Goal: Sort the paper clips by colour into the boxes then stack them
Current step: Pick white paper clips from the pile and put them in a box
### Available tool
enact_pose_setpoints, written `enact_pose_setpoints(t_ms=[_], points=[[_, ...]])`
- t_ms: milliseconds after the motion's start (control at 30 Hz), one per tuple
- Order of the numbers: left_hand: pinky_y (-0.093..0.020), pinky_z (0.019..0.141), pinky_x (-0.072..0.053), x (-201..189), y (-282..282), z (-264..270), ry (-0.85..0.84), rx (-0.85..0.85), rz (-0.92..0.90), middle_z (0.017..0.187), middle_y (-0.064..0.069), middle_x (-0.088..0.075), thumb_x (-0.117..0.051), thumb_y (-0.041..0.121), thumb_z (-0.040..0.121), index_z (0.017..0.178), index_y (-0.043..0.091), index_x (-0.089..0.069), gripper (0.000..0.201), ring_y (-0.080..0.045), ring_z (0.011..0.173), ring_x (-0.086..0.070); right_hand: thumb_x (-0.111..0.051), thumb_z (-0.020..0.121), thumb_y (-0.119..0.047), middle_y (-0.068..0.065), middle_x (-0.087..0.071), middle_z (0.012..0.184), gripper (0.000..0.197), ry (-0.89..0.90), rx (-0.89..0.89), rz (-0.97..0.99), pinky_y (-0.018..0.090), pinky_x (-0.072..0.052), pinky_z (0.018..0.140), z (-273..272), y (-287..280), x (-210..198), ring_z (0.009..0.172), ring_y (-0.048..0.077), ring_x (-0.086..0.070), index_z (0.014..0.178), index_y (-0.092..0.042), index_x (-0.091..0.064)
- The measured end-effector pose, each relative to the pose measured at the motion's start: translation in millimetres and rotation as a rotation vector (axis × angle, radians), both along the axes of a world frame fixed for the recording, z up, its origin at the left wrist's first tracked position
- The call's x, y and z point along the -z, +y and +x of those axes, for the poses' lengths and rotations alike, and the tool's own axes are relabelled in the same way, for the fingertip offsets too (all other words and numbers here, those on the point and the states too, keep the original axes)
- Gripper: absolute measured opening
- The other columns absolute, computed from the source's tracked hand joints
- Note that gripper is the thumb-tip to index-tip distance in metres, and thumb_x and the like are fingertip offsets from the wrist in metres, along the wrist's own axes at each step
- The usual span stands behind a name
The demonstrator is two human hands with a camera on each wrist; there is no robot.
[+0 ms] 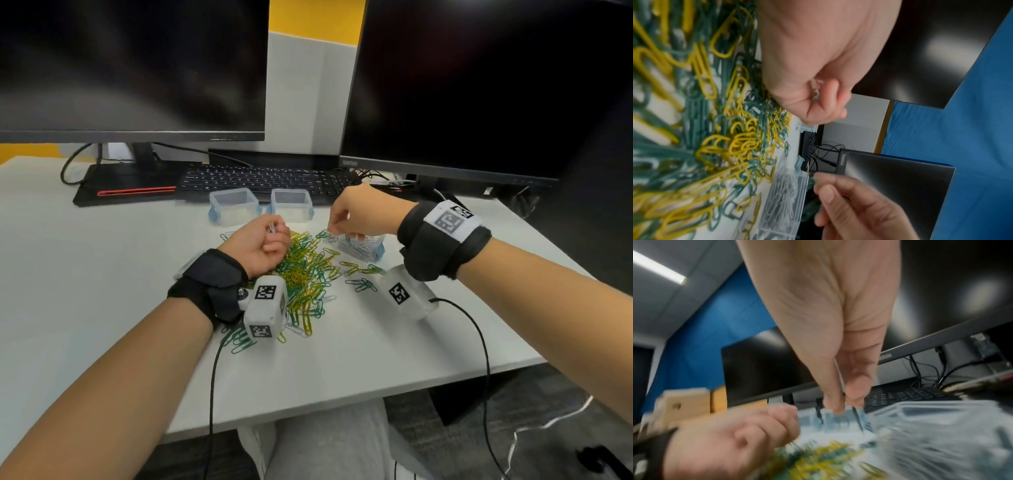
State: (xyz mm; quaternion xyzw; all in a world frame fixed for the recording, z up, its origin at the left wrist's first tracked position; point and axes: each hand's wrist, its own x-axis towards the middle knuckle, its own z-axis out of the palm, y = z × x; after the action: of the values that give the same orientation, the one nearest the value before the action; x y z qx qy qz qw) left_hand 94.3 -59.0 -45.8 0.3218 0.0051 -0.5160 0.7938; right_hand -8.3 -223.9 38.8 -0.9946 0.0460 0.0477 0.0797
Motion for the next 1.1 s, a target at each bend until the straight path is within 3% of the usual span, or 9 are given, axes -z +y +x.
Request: enact_pose_setpoints(t_ms=[100, 233, 300, 467, 600, 667, 833, 933, 1100], points=[[-0.016, 0.028, -0.02, -1.2, 3.3, 0.1, 0.019, 0.064, -0.032, 0.049, 0.007, -0.035, -0.047, 0.017, 0.081, 0.058, 0.017, -0.041, 0.024, -0.005, 0.032, -0.033, -0.063, 0.089, -0.017, 0.002, -0.071, 0.096, 0.013, -0.003, -0.037, -0.035, 0.022, -0.054, 0.069, -10.9, 8.3, 8.3, 0.078, 0.018, -0.068, 0.099, -0.014, -0.071], [-0.015, 0.029, -0.02, -0.8, 3.2, 1.6, 0.045, 0.078, -0.05, 0.049, 0.007, -0.034, -0.046, 0.016, 0.082, 0.051, 0.015, -0.042, 0.031, -0.005, 0.034, -0.035, -0.072, 0.082, -0.022, 0.004, -0.073, 0.087, 0.013, 0.306, -0.111, 0.125, 0.011, -0.045, 0.054, -33.6, 25.4, 32.4, 0.057, 0.007, -0.064, 0.093, -0.016, -0.067], [-0.017, 0.029, -0.02, -2.3, 3.4, 1.2, 0.015, 0.085, -0.026, 0.047, 0.006, -0.034, -0.044, 0.012, 0.082, 0.048, 0.014, -0.042, 0.033, -0.005, 0.033, -0.033, -0.075, 0.082, -0.026, 0.004, -0.072, 0.081, 0.019, 0.311, -0.125, 0.148, 0.013, -0.045, 0.056, -39.0, 30.7, 46.6, 0.054, 0.007, -0.062, 0.091, -0.013, -0.066], [-0.012, 0.032, -0.029, -1.4, -0.9, -1.6, -0.011, 0.051, 0.028, 0.053, 0.004, -0.042, -0.039, 0.016, 0.096, 0.066, 0.013, -0.043, 0.03, -0.005, 0.039, -0.04, -0.061, 0.09, -0.015, 0.007, -0.07, 0.075, 0.008, 0.286, -0.149, 0.093, 0.019, -0.049, 0.059, -33.7, 27.3, 41.4, 0.056, 0.012, -0.061, 0.089, -0.009, -0.065], [-0.015, 0.038, -0.04, 1.6, -4.1, -2.4, 0.008, -0.011, 0.022, 0.066, -0.003, -0.051, -0.038, 0.019, 0.1, 0.082, 0.009, -0.05, 0.024, -0.01, 0.049, -0.052, -0.038, 0.091, 0.006, 0.015, -0.064, 0.075, 0.025, 0.14, 0.105, 0.295, 0.02, -0.05, 0.048, -26.6, 0.4, 25.1, 0.055, 0.023, -0.058, 0.104, -0.003, -0.058], [-0.016, 0.039, -0.041, 0.4, -3.7, -3.6, 0.019, -0.021, 0.011, 0.069, -0.005, -0.052, -0.038, 0.017, 0.1, 0.085, 0.008, -0.051, 0.021, -0.011, 0.05, -0.053, -0.04, 0.094, 0.001, 0.013, -0.061, 0.079, 0.027, 0.139, 0.179, 0.219, 0.02, -0.045, 0.047, -22.8, -4.2, 26.2, 0.057, 0.021, -0.053, 0.112, 0.001, -0.061], [-0.018, 0.042, -0.044, -0.3, -3.5, -5.3, 0.0, -0.026, 0.03, 0.071, -0.006, -0.055, -0.04, 0.015, 0.099, 0.09, 0.007, -0.053, 0.018, -0.012, 0.053, -0.056, -0.053, 0.096, -0.022, 0.014, -0.064, 0.111, 0.03, 0.126, 0.147, -0.139, 0.029, -0.045, 0.077, -15.4, 7.9, 44.3, 0.098, 0.028, -0.059, 0.112, 0.0, -0.065], [-0.018, 0.045, -0.047, -0.9, -3.0, -5.9, -0.014, -0.049, 0.045, 0.074, -0.007, -0.057, -0.042, 0.013, 0.098, 0.092, 0.006, -0.054, 0.015, -0.012, 0.059, -0.056, -0.061, 0.09, -0.019, 0.015, -0.068, 0.101, 0.026, 0.152, 0.108, -0.168, 0.03, -0.048, 0.073, -15.4, 11.4, 54.1, 0.089, 0.028, -0.06, 0.102, 0.003, -0.067], [-0.022, 0.058, -0.055, -4.3, -2.2, -9.3, -0.041, -0.076, 0.045, 0.089, -0.012, -0.06, -0.045, 0.016, 0.097, 0.094, 0.004, -0.057, 0.017, -0.017, 0.076, -0.059, -0.047, 0.096, -0.019, 0.01, -0.054, 0.083, 0.021, 0.221, 0.152, -0.09, 0.027, -0.037, 0.061, -17.1, 13.2, 43.9, 0.075, 0.025, -0.049, 0.08, -0.006, -0.053]])
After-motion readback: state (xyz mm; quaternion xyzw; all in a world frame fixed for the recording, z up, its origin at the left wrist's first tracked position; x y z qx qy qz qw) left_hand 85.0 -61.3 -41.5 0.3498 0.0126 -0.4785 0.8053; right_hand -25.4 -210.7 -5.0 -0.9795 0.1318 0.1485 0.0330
